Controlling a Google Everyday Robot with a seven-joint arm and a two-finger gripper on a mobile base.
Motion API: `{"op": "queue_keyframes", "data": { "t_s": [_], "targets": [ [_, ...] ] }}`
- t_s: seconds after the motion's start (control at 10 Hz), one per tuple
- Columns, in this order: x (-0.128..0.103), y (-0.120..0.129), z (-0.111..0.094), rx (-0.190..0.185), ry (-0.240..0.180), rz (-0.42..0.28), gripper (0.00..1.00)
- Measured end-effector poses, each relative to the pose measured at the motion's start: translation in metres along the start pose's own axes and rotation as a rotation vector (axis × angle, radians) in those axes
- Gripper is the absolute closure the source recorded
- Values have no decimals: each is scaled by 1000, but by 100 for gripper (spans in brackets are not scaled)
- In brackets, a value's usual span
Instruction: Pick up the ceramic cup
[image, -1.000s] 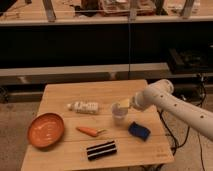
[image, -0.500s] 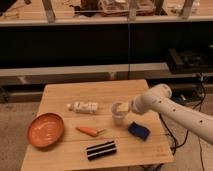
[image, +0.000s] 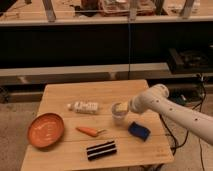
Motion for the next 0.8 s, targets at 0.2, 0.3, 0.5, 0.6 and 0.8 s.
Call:
{"op": "queue_keyframes", "data": {
  "t_s": [0.2,0.3,0.5,0.6,0.8],
  "targets": [
    [4,0,5,-1,7,4,20],
    [5,-1,9,0,6,2,20],
    [1,3,15,-1,8,6,20],
    [0,3,15,-1,9,11,21],
    [2,1,19,0,9,12,36]
  ]
}}
